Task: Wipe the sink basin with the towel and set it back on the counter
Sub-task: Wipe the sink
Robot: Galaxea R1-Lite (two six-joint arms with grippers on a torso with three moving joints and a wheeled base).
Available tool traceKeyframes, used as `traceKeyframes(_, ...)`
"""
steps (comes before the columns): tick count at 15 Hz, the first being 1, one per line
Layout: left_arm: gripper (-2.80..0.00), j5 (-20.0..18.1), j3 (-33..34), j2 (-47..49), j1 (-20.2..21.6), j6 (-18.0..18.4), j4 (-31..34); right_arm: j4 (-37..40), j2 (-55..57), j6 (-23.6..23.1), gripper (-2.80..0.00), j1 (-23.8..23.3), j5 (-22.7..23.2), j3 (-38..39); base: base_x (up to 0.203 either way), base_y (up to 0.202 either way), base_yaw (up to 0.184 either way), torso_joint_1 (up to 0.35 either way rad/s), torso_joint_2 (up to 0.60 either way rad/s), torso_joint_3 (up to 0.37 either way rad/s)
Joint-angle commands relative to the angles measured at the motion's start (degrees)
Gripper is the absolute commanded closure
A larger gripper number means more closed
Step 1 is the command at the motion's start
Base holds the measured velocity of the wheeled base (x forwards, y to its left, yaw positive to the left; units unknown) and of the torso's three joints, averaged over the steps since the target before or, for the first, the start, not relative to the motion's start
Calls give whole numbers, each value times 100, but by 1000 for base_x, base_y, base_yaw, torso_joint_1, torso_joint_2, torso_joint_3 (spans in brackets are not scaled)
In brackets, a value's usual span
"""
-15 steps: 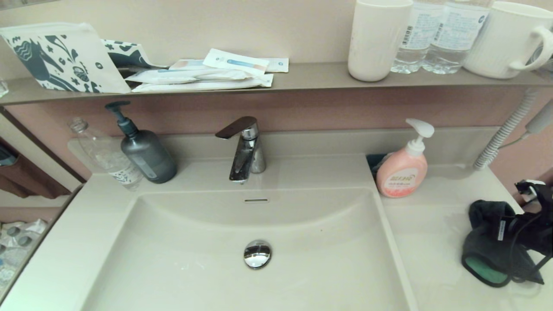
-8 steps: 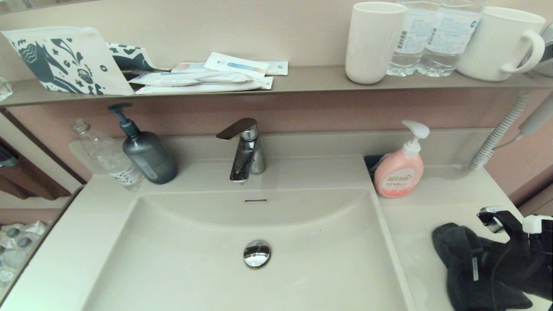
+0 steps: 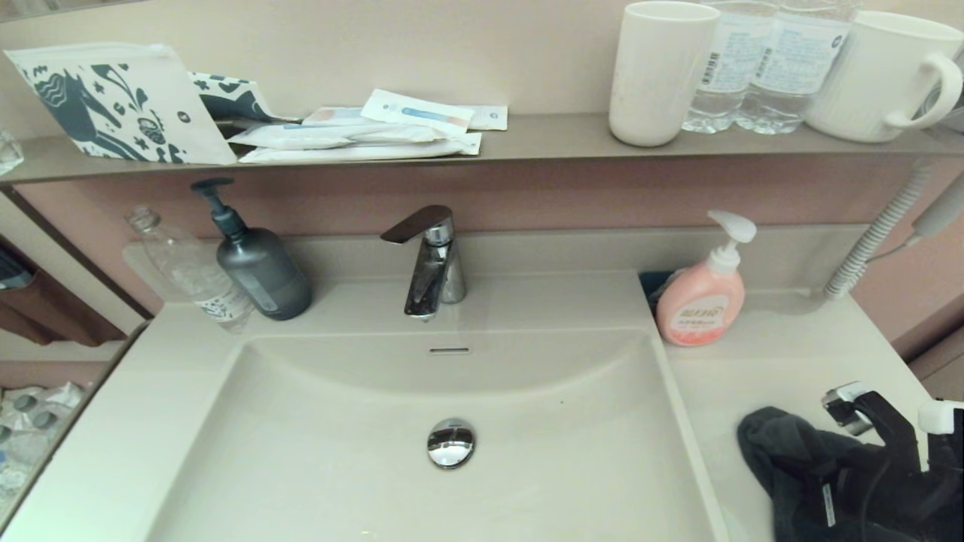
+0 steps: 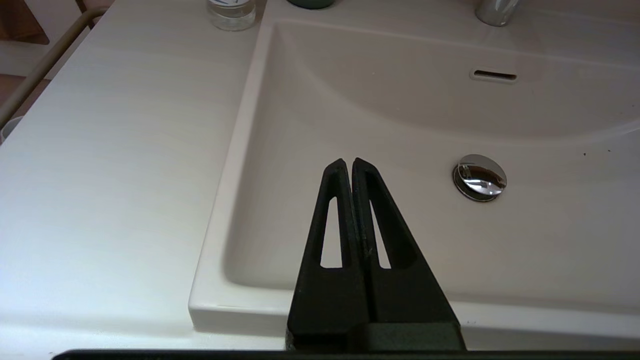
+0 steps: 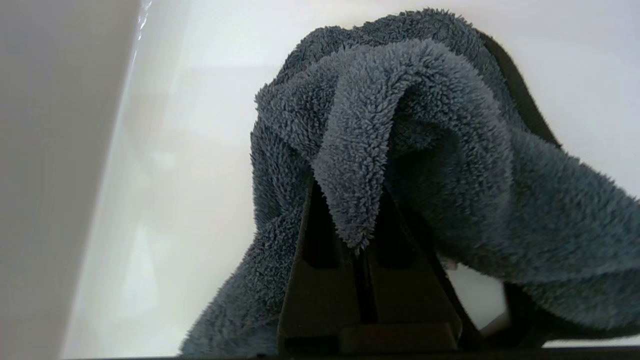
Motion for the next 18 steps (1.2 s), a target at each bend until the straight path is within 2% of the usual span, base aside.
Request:
traceKeyframes(1, 0, 5, 0, 7, 0, -5, 1, 571, 190, -346, 0, -610, -189, -140, 0, 0, 0, 0, 0, 0)
traceKeyframes(4, 0, 5, 0, 7, 0, -5, 1, 574, 422, -530, 0, -1449, -197, -737, 0, 0, 0, 0, 0, 0)
traceKeyframes(7, 0, 5, 0, 7, 0, -5, 1, 577, 630, -509, 0, -1936, -192, -1135, 0, 0, 0, 0, 0, 0)
traceKeyframes(13, 0, 5, 0, 7, 0, -5, 1, 599, 862, -98, 0, -2422, -187, -1864, 0, 0, 0, 0, 0, 0)
traceKeyframes(15, 0, 5, 0, 7, 0, -5, 1, 666, 840, -82, 0, -2498, -141, -1812, 0, 0, 0, 0, 0, 0)
traceKeyframes(17, 0, 5, 0, 7, 0, -5, 1, 748, 737, -77, 0, -2495, 88, -1703, 0, 0, 0, 0, 0, 0)
traceKeyframes(18, 0, 5, 0, 7, 0, -5, 1, 769, 647, -70, 0, -2475, 387, -1575, 0, 0, 0, 0, 0, 0)
